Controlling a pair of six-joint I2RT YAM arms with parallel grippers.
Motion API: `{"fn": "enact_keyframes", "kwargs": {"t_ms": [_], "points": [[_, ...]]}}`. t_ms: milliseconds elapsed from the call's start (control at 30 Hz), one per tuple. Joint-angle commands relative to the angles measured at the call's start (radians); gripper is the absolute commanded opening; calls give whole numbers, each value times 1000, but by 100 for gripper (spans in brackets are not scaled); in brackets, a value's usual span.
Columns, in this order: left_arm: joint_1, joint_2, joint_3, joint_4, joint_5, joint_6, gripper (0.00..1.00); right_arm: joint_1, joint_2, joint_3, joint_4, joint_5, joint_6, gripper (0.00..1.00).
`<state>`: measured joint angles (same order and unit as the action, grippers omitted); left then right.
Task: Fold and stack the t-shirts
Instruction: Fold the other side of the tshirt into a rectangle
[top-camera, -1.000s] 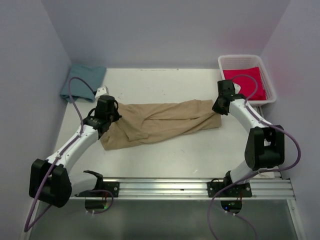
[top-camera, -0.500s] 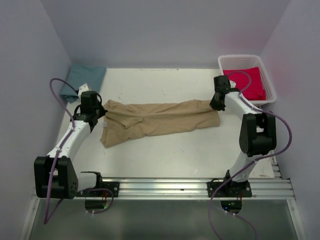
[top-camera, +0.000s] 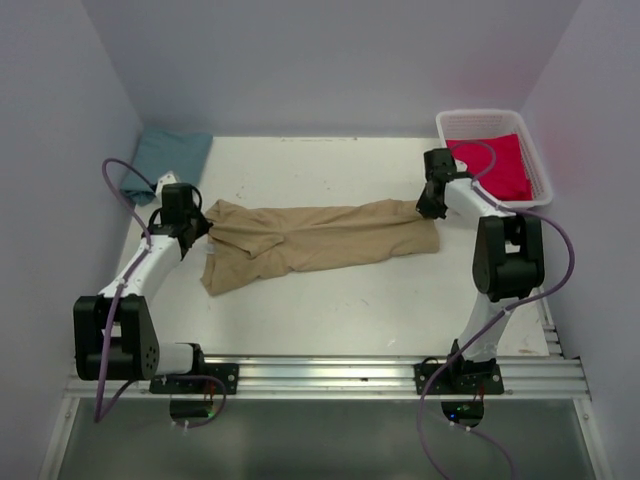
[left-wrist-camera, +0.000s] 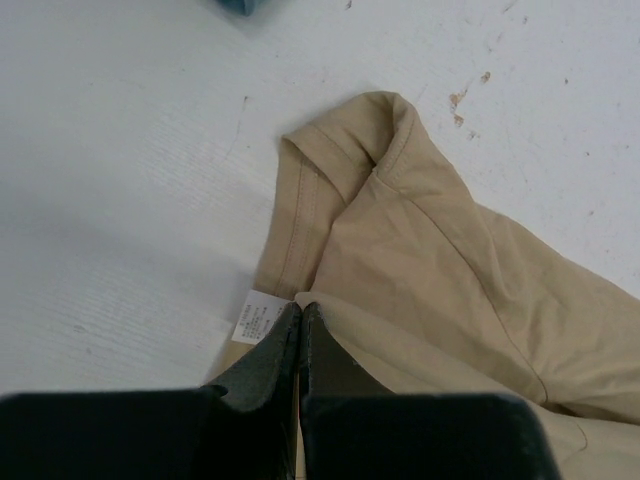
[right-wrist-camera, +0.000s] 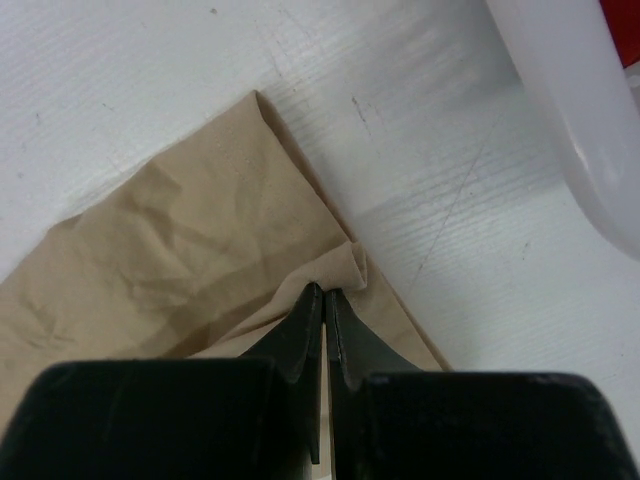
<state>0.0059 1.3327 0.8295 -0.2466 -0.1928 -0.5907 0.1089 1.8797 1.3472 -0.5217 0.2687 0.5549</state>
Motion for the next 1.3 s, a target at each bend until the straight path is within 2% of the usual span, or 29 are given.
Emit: {"fn": "enact_keyframes", "kwargs": {"t_ms": [0,200,233,267,300,333,367,400,467,567,700,767,800,867,900,933,1100,1267], "points": [[26,22,25,63,-13,-6,0,-9,24,55,34,6,-18,0],[31,57,31,89,-20,-20,0,-9,62,87,35,0,-18,0],[31,62,34,95,-22,-21,0,-8,71,96,29,-2,-18,7],[31,62,34,102,-22,-24,12,-9,72,98,29,-8,-19,14],[31,56,34,113,-20,-27,42,-8,70,98,32,-13,-21,31],[31,30,28,144,-22,-34,58,-9,52,89,43,-22,-24,38],[31,10,20,162,-11,-35,69,-9,38,81,52,-28,-29,45],[31,-16,1,185,-2,-37,85,-6,12,67,72,-34,-35,53],[29,-101,-10,230,24,-31,100,-6,-83,12,136,-43,-42,59],[28,-193,-12,274,85,-11,100,-5,-210,-45,206,-49,-59,65],[2,-276,-49,250,160,0,100,20,-325,-89,226,-52,-69,65],[-49,-280,-78,175,188,0,93,31,-352,-124,232,-54,-70,57],[-84,-276,-116,162,187,-9,77,43,-363,-149,241,-68,-70,46],[-110,-262,-171,177,237,-50,44,49,-360,-169,241,-83,-64,0],[-127,-259,-240,199,257,-73,7,51,-344,-180,236,-86,-58,0],[-133,-253,-272,231,275,-125,0,51,-332,-198,229,-97,-55,0],[-218,-236,-401,320,314,-238,0,52,-265,-253,198,-111,-21,0],[-248,-270,-421,325,271,-270,0,52,-203,-304,221,-135,10,0]]}}
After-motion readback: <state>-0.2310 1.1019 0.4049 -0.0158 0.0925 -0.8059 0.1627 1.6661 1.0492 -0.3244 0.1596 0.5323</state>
